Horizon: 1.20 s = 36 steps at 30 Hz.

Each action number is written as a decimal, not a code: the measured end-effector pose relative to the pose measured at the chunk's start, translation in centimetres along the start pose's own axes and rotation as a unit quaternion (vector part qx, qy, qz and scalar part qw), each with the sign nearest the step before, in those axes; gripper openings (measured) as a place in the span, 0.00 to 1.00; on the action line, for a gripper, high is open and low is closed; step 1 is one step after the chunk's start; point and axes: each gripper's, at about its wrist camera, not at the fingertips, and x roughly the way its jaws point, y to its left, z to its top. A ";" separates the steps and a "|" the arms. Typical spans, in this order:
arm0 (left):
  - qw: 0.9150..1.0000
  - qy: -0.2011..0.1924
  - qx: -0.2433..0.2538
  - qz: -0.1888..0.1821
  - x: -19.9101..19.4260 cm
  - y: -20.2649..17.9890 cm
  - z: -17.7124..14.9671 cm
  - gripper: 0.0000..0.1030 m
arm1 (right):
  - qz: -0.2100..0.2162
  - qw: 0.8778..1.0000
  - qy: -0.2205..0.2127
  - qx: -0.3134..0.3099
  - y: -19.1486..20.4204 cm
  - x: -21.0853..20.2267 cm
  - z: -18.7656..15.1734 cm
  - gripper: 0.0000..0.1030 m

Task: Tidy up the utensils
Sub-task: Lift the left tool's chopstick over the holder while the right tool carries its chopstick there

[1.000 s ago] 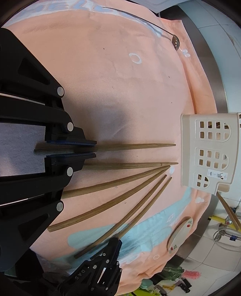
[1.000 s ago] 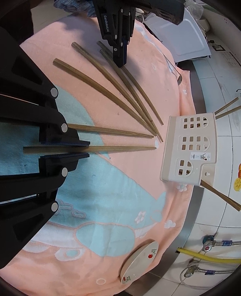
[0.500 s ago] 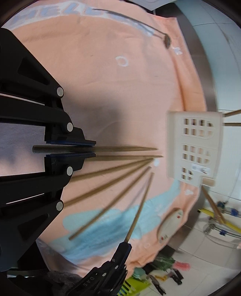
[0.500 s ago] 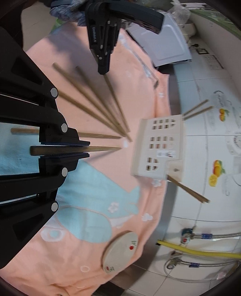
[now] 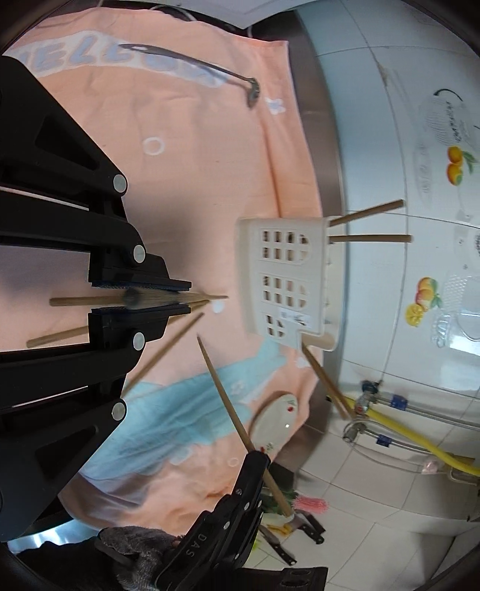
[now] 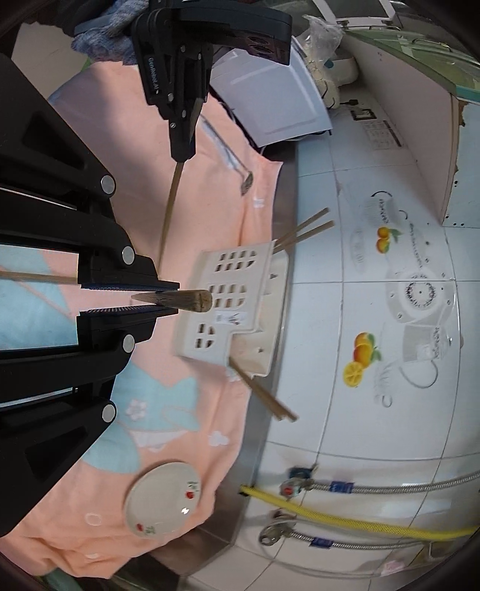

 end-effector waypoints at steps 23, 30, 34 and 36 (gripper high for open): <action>0.995 -0.094 0.039 0.018 -3.6 -1.2 13.8 0.06 | -0.034 0.999 -0.022 -0.014 -3.5 -0.9 11.8 0.07; 0.989 -0.140 0.029 0.039 -3.5 -1.0 18.4 0.05 | -0.038 0.999 -0.016 -0.006 -4.6 0.9 13.3 0.07; 0.986 -0.158 0.017 0.051 -2.6 -0.4 20.0 0.05 | -0.035 0.999 -0.010 -0.003 -4.9 2.0 13.5 0.07; 0.985 -0.166 0.010 0.052 -2.0 0.0 20.6 0.05 | -0.032 0.999 -0.006 -0.003 -4.9 2.7 13.4 0.07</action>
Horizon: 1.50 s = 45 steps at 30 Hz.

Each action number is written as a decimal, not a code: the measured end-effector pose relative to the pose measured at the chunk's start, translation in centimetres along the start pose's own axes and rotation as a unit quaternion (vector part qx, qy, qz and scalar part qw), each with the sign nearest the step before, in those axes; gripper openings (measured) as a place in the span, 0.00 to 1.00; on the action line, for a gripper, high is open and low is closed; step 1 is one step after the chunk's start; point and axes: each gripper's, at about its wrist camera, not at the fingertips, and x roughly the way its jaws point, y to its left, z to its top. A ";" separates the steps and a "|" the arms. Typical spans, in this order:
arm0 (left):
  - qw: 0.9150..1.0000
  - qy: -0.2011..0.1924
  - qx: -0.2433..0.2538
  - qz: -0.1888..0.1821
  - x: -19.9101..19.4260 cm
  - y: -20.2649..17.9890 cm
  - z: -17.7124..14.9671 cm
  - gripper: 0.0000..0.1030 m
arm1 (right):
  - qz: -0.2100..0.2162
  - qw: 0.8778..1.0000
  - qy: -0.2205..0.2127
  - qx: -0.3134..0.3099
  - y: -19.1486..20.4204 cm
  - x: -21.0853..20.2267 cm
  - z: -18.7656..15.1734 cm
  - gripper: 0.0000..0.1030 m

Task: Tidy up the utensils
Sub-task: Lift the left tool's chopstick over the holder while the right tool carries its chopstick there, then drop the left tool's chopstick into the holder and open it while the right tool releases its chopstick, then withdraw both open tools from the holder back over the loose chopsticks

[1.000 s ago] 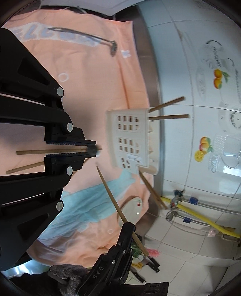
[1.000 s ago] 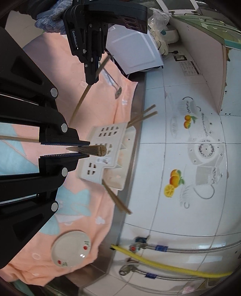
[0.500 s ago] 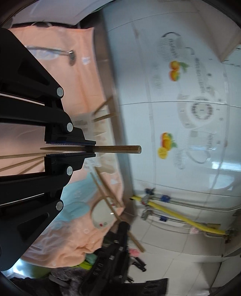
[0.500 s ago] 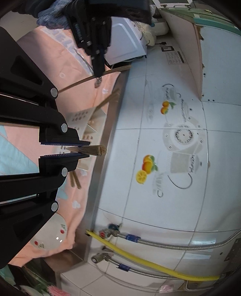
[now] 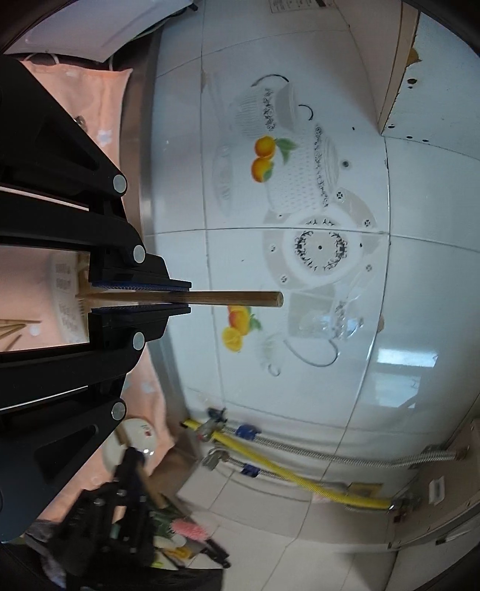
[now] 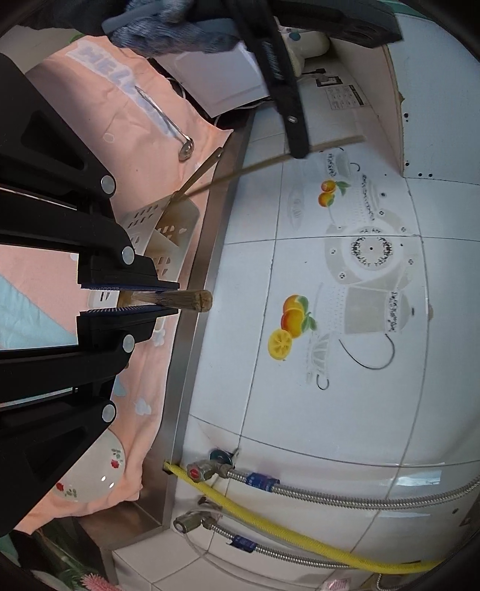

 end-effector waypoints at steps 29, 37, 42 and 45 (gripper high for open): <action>0.997 0.065 -0.013 0.031 5.2 2.6 -4.4 0.07 | 0.006 0.999 0.051 0.016 -0.4 5.7 -2.6 0.07; 0.998 0.056 -0.009 0.033 3.6 2.3 -4.3 0.26 | 0.002 0.999 0.032 0.022 -0.5 4.2 -2.2 0.22; 0.999 0.046 -0.006 0.028 1.6 1.6 -4.3 0.37 | -0.007 1.000 0.011 0.024 -0.5 2.1 -2.1 0.30; 0.999 0.036 0.007 0.037 0.1 1.0 -4.5 0.44 | -0.009 1.000 0.000 0.025 -0.3 0.7 -2.2 0.35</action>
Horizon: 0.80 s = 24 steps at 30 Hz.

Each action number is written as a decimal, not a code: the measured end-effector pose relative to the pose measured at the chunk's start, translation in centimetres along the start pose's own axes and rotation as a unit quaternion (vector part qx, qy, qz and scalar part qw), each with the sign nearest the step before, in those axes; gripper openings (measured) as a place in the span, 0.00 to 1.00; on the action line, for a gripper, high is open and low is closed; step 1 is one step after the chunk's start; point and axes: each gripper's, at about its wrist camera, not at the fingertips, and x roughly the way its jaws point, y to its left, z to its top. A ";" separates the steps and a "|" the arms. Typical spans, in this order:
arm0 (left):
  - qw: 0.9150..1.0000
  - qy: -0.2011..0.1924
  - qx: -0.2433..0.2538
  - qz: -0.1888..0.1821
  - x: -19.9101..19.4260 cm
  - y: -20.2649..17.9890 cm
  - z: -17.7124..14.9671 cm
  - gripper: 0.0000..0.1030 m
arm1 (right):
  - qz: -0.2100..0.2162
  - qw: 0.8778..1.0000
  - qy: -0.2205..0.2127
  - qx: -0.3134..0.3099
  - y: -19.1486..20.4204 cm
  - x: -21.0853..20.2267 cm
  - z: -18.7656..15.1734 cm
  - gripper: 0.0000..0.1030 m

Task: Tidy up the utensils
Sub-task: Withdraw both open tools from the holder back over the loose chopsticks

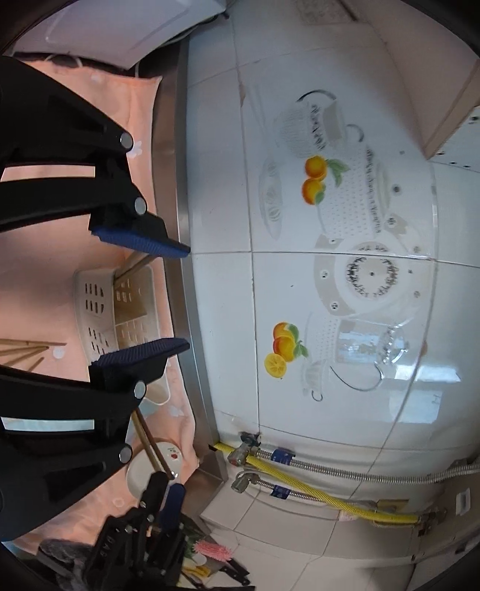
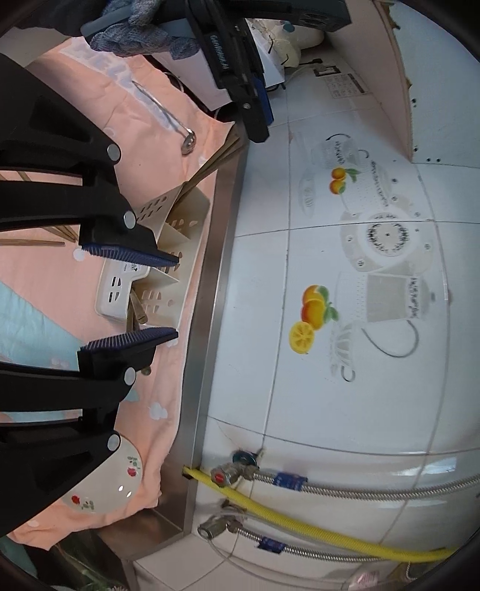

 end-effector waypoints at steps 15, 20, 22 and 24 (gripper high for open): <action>1.000 -0.011 0.014 -0.001 -6.1 -0.4 -3.9 0.72 | -0.003 1.000 -0.028 -0.012 1.9 -5.5 -2.7 0.53; 1.000 -0.003 0.010 0.001 -7.3 0.1 -6.2 0.78 | -0.002 0.999 -0.028 -0.016 2.6 -6.9 -4.3 0.58; 1.000 0.001 0.007 0.003 -7.8 0.3 -7.2 0.81 | -0.001 1.000 -0.025 -0.015 2.9 -7.3 -5.1 0.59; 1.000 0.004 0.005 0.001 -8.2 0.4 -7.9 0.82 | -0.002 1.000 -0.021 -0.017 3.3 -7.6 -6.1 0.61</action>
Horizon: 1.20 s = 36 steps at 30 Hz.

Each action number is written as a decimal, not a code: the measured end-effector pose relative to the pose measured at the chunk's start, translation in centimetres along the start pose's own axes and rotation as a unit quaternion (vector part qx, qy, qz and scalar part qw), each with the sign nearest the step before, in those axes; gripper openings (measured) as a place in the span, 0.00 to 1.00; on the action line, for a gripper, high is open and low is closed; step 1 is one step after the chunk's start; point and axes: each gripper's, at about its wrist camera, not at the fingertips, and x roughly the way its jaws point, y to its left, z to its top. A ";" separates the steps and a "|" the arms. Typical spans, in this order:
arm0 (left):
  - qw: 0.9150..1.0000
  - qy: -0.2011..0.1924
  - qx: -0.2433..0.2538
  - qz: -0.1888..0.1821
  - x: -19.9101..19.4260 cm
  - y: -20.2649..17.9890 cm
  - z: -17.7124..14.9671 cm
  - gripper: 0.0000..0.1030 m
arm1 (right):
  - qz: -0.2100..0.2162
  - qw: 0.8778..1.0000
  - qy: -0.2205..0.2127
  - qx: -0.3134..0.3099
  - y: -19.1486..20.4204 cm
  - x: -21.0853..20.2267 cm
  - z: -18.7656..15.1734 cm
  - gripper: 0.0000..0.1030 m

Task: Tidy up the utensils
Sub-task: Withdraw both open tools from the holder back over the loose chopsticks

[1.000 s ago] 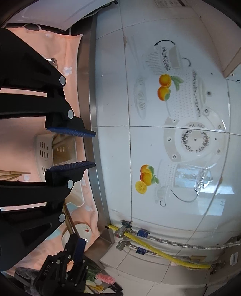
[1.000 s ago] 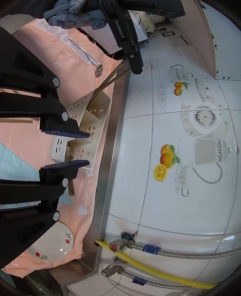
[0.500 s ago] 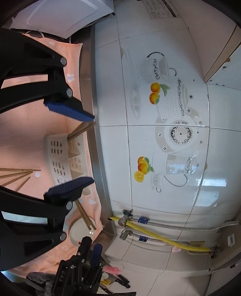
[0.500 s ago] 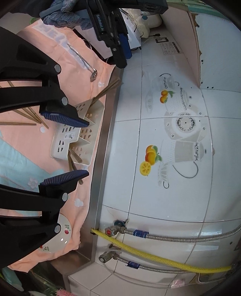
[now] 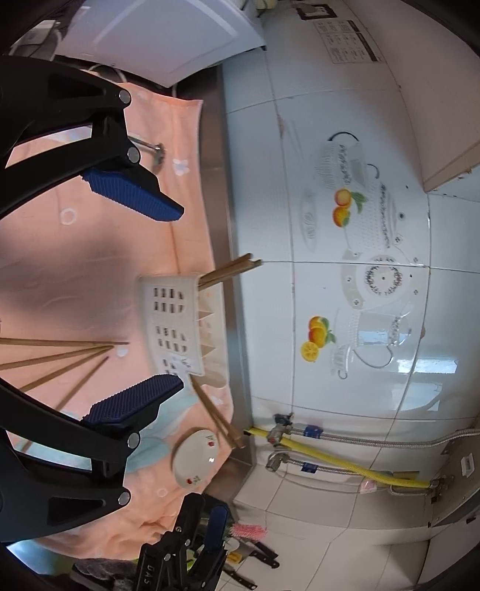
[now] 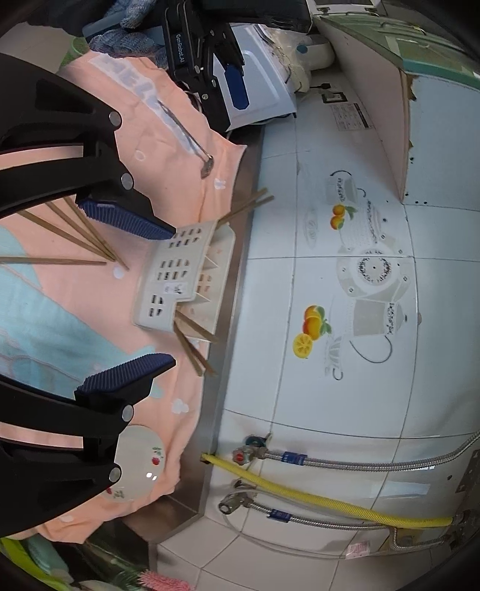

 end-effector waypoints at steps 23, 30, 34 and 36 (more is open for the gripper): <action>0.998 0.067 -0.011 -0.005 -0.4 -0.2 -9.9 0.85 | 0.009 0.999 0.050 -0.007 3.3 -0.1 -10.2 0.65; 0.995 0.095 -0.005 -0.004 0.5 -0.7 -12.8 0.85 | 0.010 0.997 0.076 -0.008 3.9 0.7 -13.4 0.65; 0.994 0.112 -0.009 -0.005 1.2 -0.7 -14.3 0.85 | 0.007 0.996 0.088 -0.004 4.0 1.1 -15.0 0.65; 0.992 0.122 -0.008 -0.005 1.5 -0.7 -15.1 0.85 | 0.009 0.996 0.094 0.003 3.8 1.4 -15.7 0.65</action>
